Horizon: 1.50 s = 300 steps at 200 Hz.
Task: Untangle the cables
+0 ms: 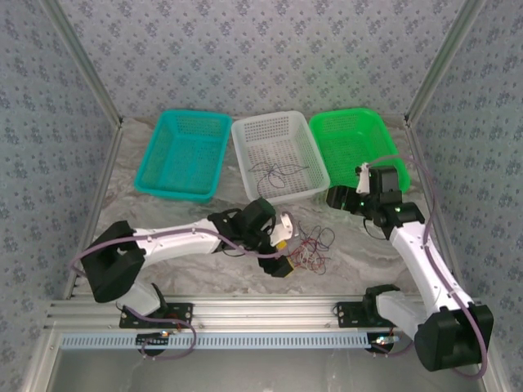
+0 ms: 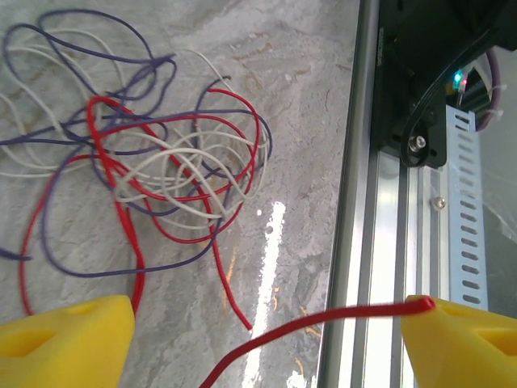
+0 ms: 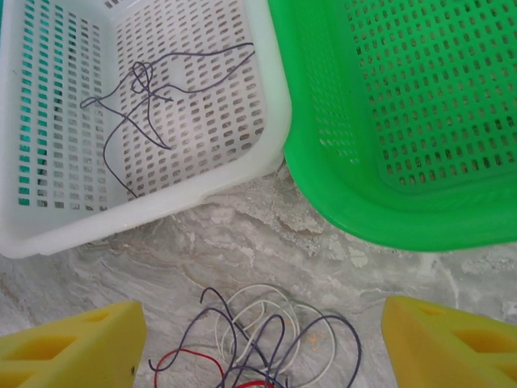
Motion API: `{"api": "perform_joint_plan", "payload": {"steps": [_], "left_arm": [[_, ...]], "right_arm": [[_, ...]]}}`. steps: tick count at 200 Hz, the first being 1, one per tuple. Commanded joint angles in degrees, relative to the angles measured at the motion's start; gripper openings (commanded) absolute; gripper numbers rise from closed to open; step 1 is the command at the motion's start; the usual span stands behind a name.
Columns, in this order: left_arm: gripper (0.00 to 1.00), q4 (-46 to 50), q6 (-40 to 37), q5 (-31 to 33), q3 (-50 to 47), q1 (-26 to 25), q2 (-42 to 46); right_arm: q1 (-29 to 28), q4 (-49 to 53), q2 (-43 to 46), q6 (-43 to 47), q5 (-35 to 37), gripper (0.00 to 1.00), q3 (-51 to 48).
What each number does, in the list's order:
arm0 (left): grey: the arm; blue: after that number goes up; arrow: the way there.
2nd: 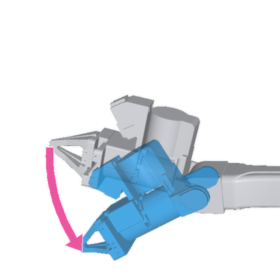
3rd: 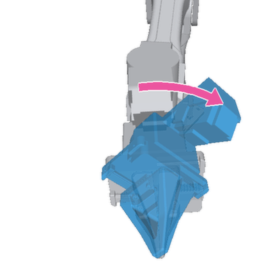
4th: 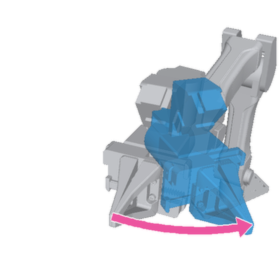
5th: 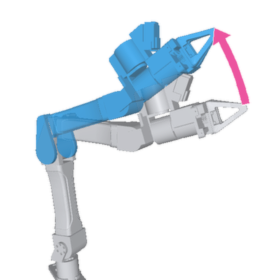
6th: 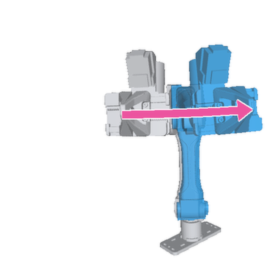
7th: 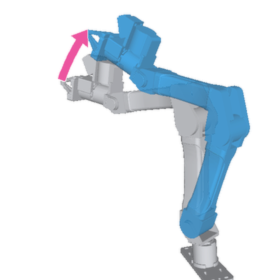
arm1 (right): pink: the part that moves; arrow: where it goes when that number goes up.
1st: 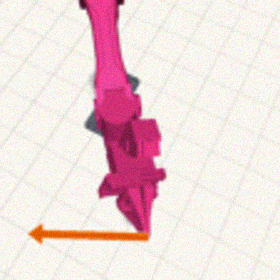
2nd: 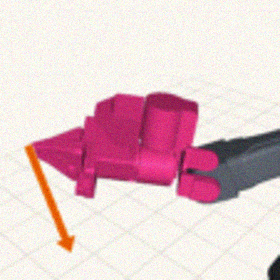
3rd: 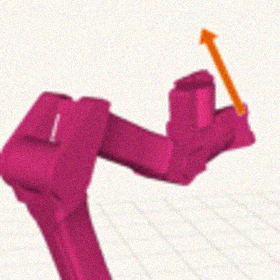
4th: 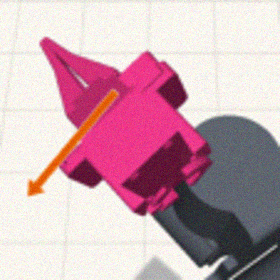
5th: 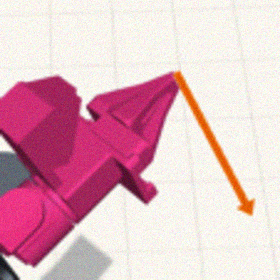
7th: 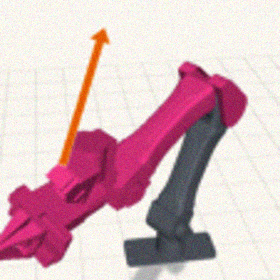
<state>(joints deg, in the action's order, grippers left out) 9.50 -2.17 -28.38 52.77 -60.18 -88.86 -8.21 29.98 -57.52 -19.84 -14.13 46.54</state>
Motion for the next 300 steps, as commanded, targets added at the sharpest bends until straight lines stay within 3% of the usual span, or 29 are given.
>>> {"api": "perform_joint_plan", "payload": {"steps": [1,35,75,100,141,180,231,264,287,300], "left_arm": [[0.84,-3.1,0.0,1.0,1.6,-1.3,-2.6],[0.67,-8.2,2.7,4.6,-0.2,-1.3,-5.1],[0.16,-13.8,5.1,7.4,-1.0,-1.2,-3.8],[0.0,-13.0,5.7,12.1,-0.1,-1.0,-0.6],[0.0,-10.5,8.3,14.2,1.0,1.7,6.9],[0.0,-6.8,9.1,12.3,1.6,4.6,13.4],[0.0,-8.4,10.3,12.8,1.6,5.7,15.8],[0.0,-10.3,11.2,13.3,0.6,6.2,16.0],[0.0,-11.5,12.2,13.5,-0.7,6.8,16.9],[0.0,-12.6,13.0,13.2,-1.4,7.2,17.8]], "right_arm": [[0.3,0.3,1.6,-1.0,0.4,0.79,-1.2],[0.3,1.2,2.4,-0.7,0.9,0.8,-1.6],[0.0,0.3,2.9,-2.1,1.0,0.8,-2.8],[-2.8,0.2,3.1,-0.7,2.2,0.8,-2.8],[-11.2,-4.7,4.3,2.0,4.2,0.82,-5.2],[-18.8,-15.7,2.4,-2.9,5.0,0.83,-10.4],[-30.7,-23.9,-11.5,-7.3,12.5,0.86,-9.0],[-34.1,-25.3,-17.4,-7.6,13.9,0.87,-7.3],[-34.8,-25.6,-18.4,-7.3,13.5,0.82,-7.9],[-34.7,-26.0,-18.7,-7.4,13.4,0.72,-8.9]]}}
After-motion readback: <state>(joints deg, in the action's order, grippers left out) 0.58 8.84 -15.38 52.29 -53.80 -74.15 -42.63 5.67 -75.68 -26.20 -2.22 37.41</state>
